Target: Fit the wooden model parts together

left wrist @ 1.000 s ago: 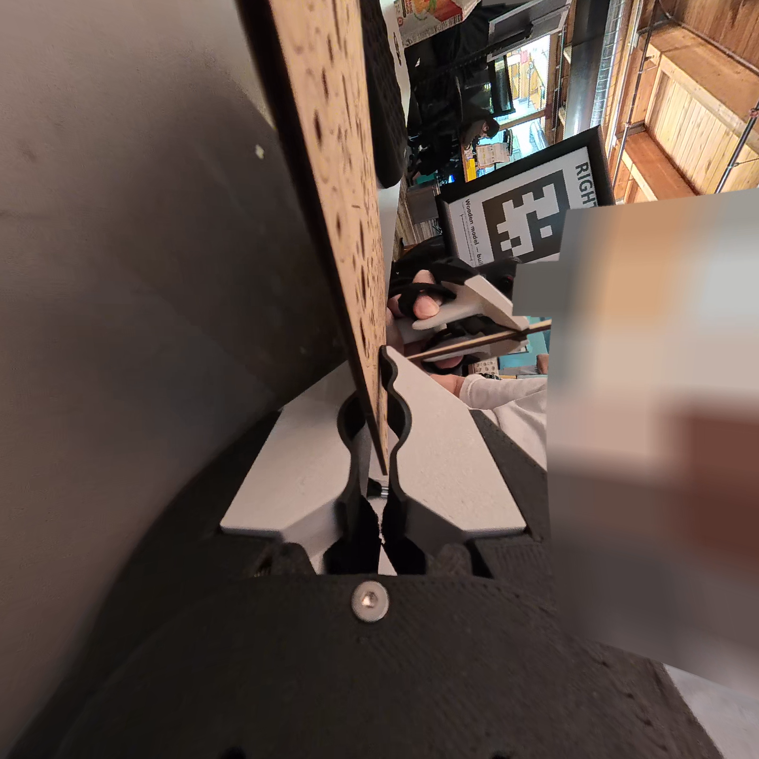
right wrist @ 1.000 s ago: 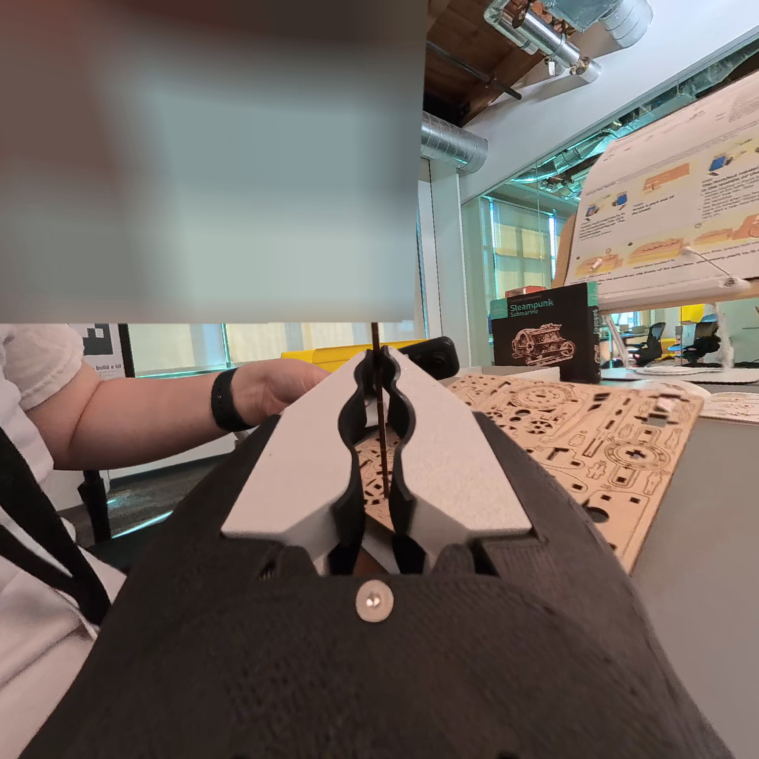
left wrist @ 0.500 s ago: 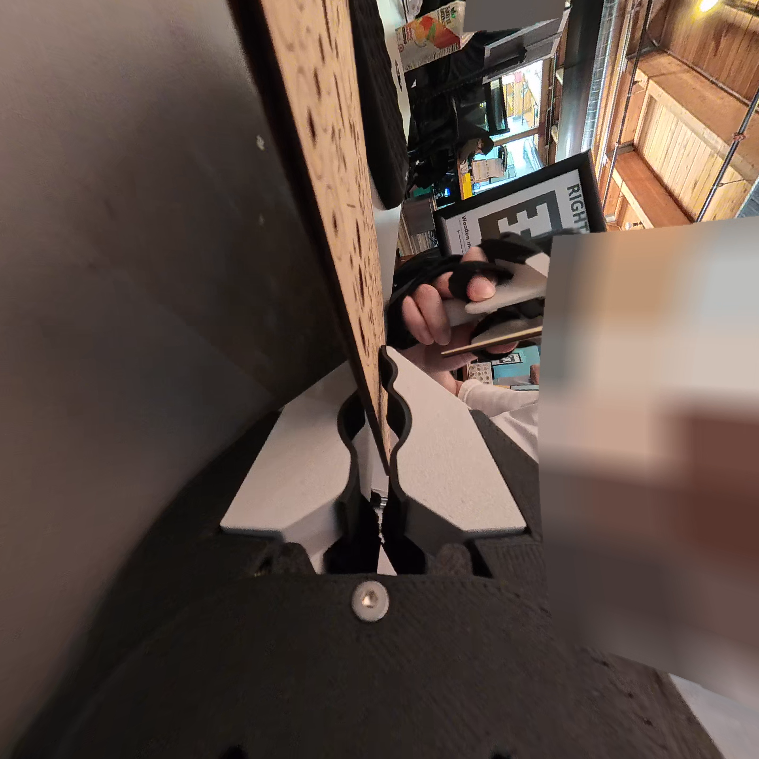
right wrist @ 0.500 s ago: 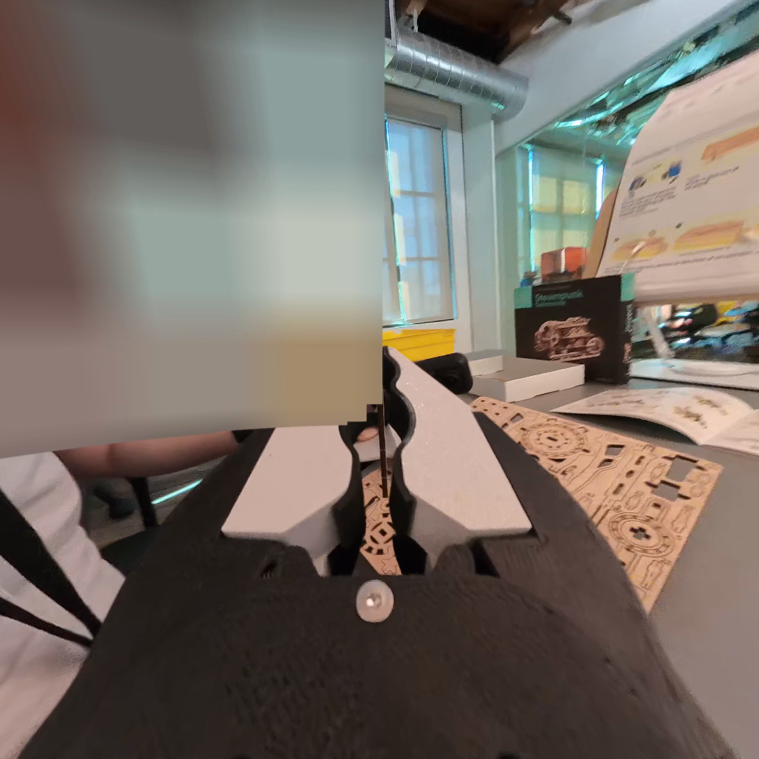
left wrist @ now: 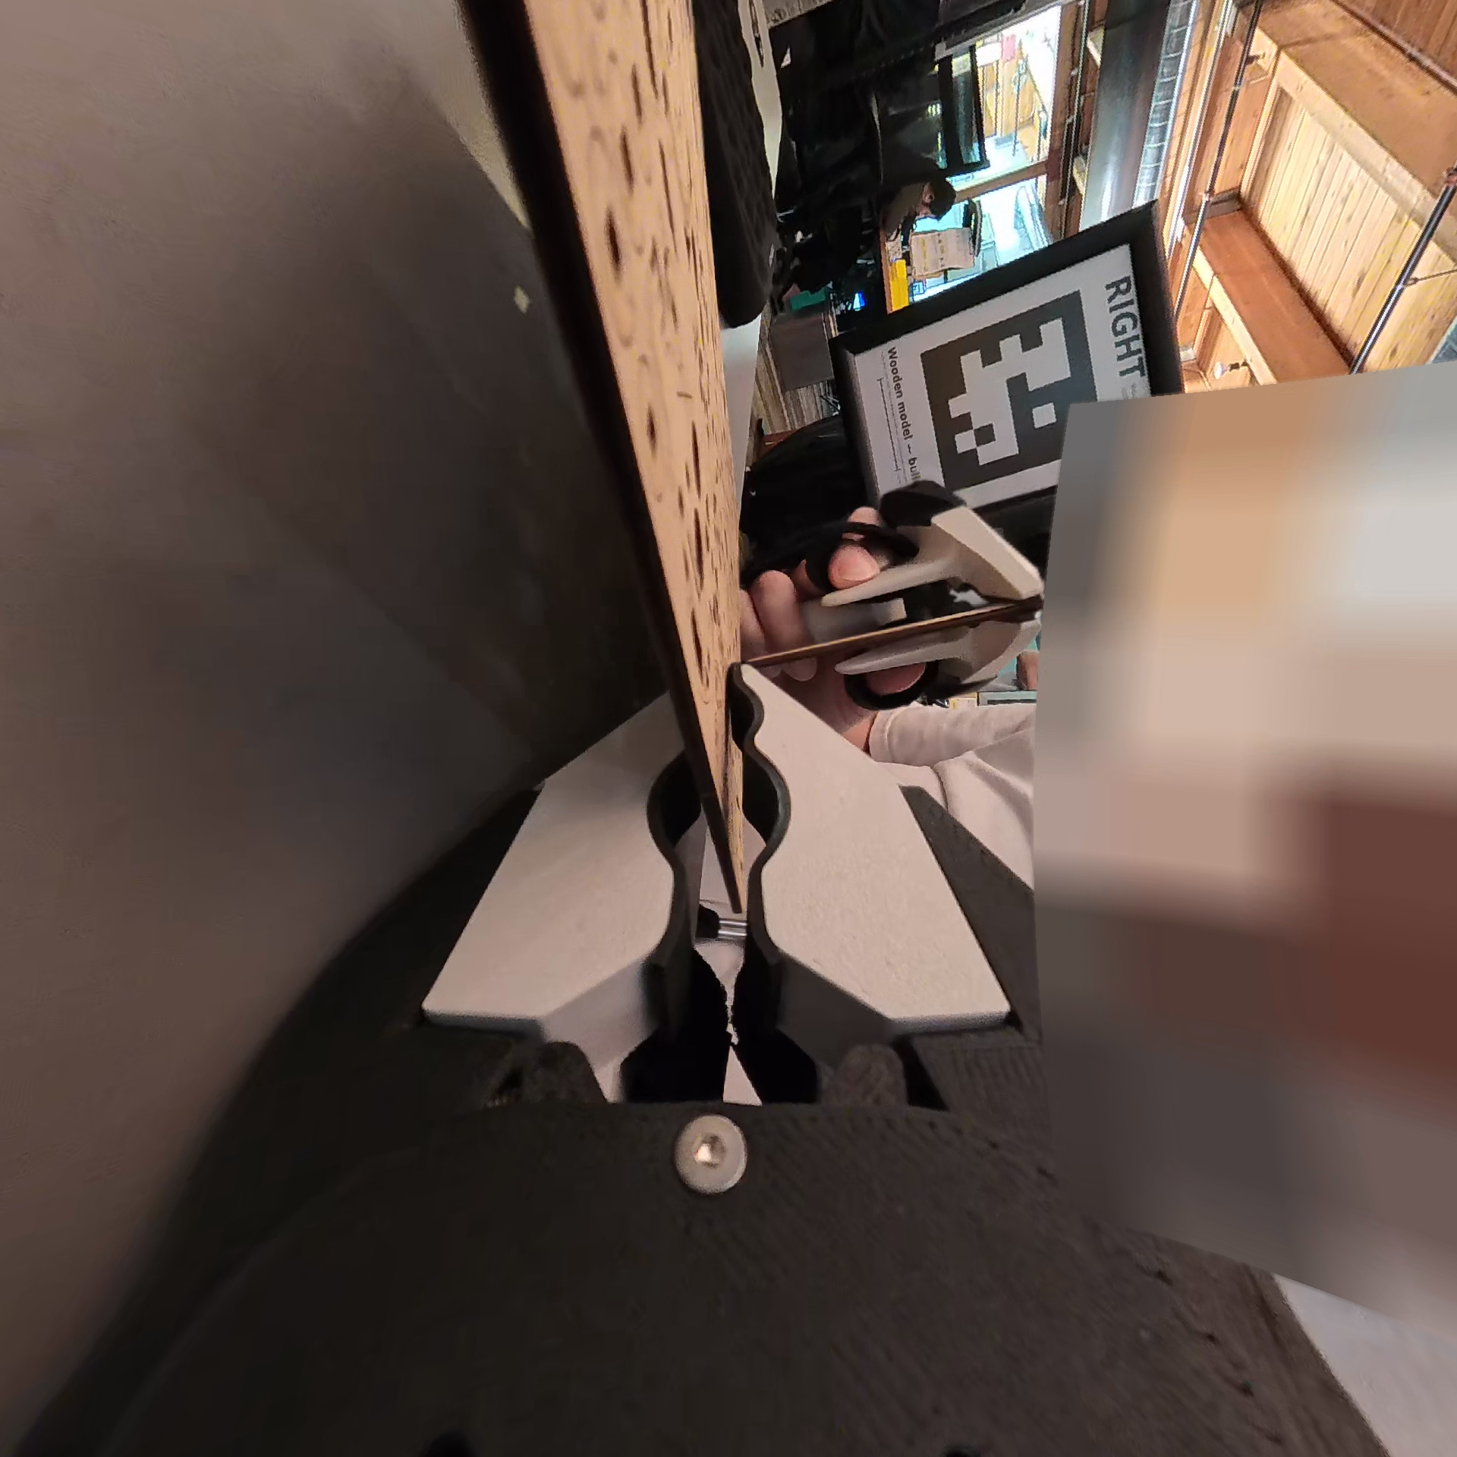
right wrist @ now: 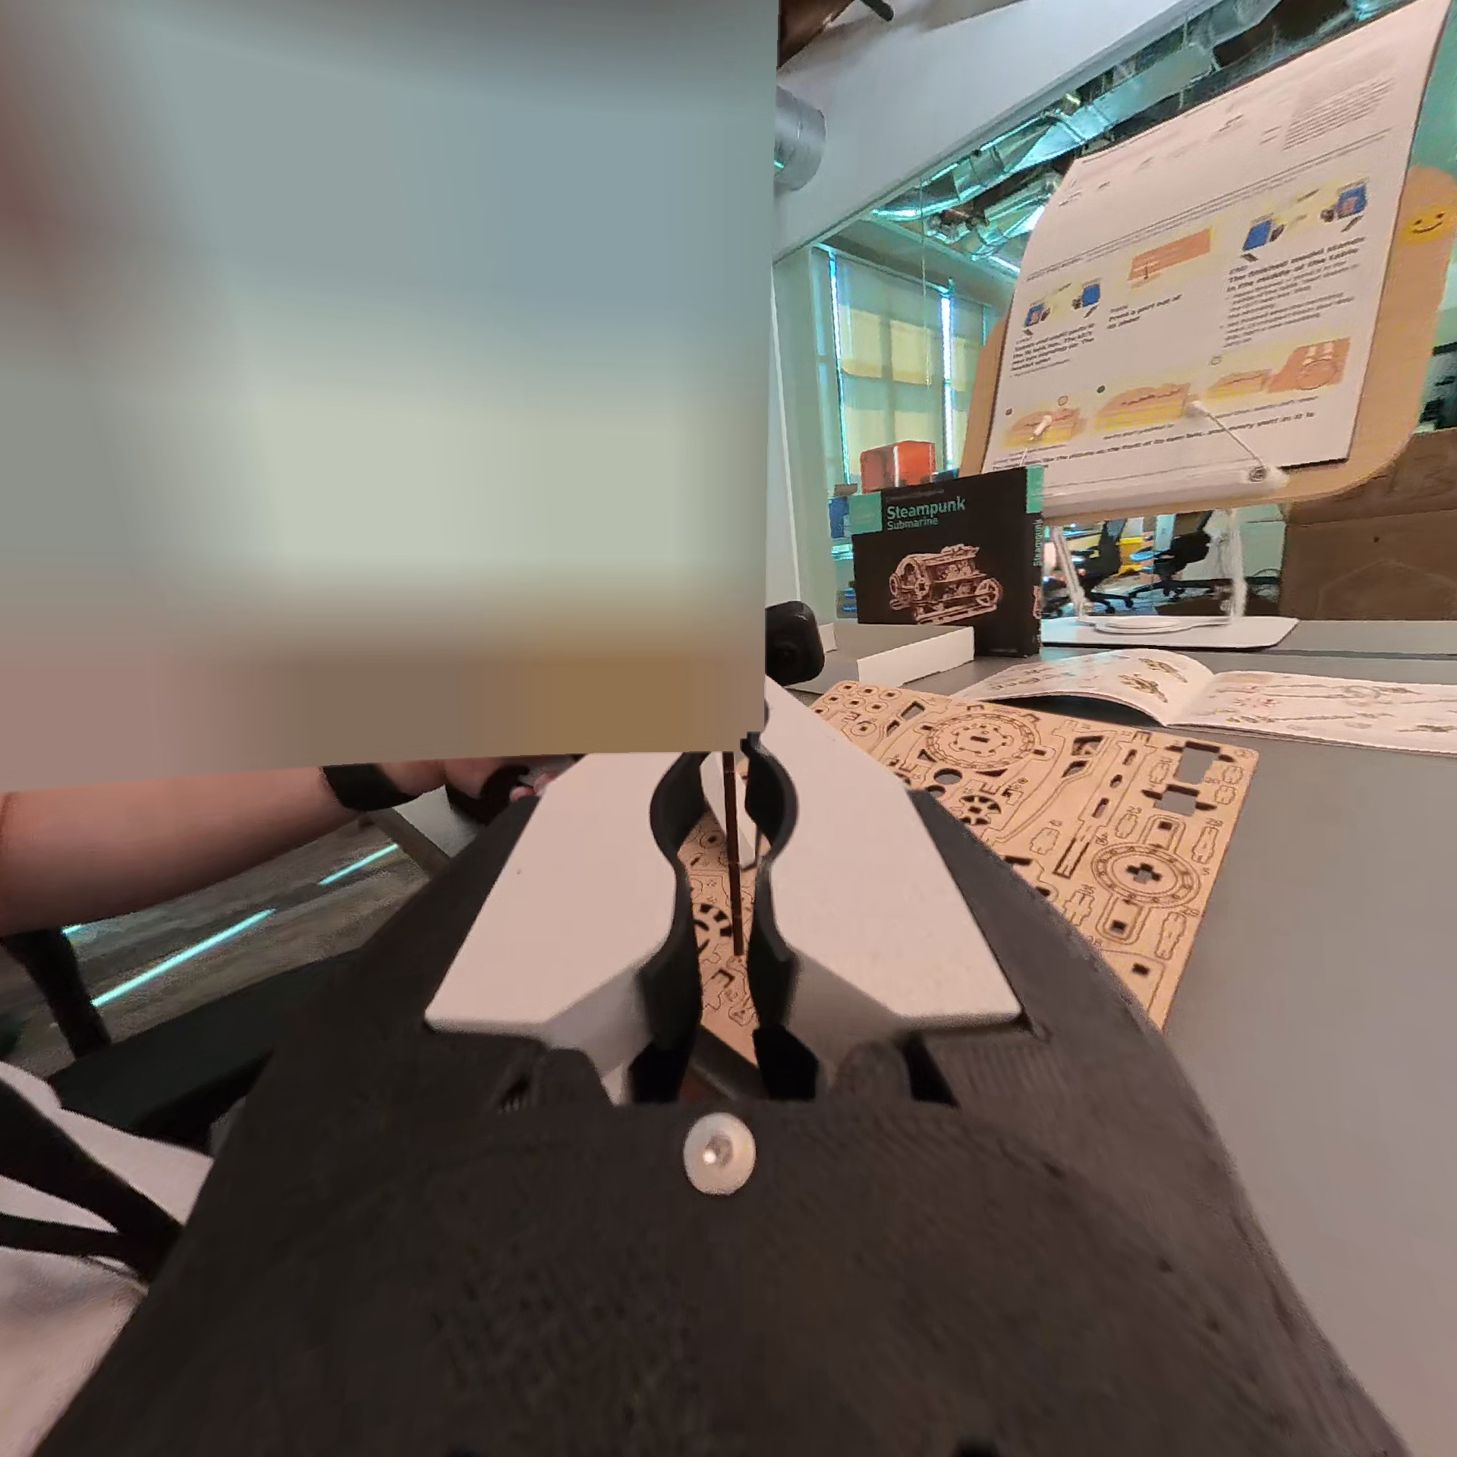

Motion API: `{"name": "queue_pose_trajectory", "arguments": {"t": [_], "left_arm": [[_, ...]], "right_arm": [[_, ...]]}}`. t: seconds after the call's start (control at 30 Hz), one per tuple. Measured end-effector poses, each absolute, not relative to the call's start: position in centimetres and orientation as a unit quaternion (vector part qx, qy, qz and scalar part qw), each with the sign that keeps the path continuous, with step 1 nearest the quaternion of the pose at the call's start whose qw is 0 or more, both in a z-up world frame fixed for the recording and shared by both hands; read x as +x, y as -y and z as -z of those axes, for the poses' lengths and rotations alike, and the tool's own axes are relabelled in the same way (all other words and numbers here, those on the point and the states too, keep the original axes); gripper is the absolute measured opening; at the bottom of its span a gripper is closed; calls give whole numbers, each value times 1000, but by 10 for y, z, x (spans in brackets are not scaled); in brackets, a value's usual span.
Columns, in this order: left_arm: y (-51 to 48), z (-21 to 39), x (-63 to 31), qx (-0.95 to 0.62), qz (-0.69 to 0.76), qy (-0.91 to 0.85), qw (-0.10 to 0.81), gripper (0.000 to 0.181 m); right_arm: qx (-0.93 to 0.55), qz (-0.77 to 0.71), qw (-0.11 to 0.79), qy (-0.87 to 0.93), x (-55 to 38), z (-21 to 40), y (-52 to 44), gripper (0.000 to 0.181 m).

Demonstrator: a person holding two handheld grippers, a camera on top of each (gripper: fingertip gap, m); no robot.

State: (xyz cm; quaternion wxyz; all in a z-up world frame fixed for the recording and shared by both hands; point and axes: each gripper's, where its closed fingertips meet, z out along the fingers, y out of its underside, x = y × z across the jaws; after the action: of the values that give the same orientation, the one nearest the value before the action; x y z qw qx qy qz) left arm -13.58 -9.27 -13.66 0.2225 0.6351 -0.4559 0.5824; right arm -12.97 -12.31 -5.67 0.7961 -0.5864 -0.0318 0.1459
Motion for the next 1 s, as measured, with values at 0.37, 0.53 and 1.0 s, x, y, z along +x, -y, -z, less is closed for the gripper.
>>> {"name": "queue_pose_trajectory", "arguments": {"t": [0.37,0.53,1.0], "left_arm": [[93,137,-136,638,-582,454,219,1],[93,139,-137,640,-577,460,214,1],[94,139,-137,638,-577,464,214,1]], "right_arm": [[-595,-130,792,39,-134,59,119,2],[-600,-122,789,45,-134,64,118,2],[-590,-113,796,78,-142,63,120,2]]}}
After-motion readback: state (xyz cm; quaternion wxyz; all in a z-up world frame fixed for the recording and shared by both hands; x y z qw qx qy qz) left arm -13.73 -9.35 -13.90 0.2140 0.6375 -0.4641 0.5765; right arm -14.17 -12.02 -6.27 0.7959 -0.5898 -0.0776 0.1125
